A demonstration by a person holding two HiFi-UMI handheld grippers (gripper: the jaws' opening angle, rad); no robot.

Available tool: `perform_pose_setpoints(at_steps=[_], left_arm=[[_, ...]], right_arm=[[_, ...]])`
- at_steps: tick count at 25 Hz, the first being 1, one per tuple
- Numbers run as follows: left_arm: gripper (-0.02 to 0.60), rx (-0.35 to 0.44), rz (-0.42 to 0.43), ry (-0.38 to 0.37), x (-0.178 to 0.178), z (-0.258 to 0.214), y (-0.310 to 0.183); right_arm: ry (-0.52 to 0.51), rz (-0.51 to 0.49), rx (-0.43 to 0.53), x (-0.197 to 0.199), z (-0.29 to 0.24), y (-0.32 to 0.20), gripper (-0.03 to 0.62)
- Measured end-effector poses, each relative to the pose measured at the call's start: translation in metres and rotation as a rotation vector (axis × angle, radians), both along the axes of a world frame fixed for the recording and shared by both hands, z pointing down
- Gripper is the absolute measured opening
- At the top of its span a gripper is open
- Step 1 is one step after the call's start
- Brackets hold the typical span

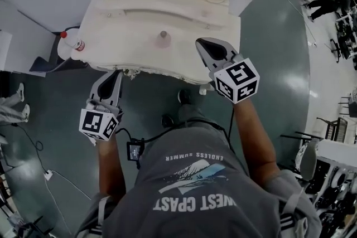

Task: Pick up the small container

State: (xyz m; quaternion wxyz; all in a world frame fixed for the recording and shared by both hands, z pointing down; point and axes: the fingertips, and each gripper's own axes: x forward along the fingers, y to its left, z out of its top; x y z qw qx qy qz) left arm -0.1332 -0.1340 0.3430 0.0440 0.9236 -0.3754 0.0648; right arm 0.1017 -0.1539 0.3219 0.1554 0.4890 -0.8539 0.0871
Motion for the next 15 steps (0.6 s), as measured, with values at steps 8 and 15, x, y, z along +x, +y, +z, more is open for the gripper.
perform_pose_setpoints(at_steps=[8, 15], left_arm=[[0.026, -0.018, -0.105, -0.014, -0.026, 0.001, -0.016], [0.026, -0.057, -0.177, -0.022, -0.038, 0.013, -0.026]], right_arm=[[-0.018, -0.1, -0.021, -0.024, 0.022, -0.045, 0.029], [-0.01, -0.174, -0.06, -0.038, 0.05, -0.082, 0.029]])
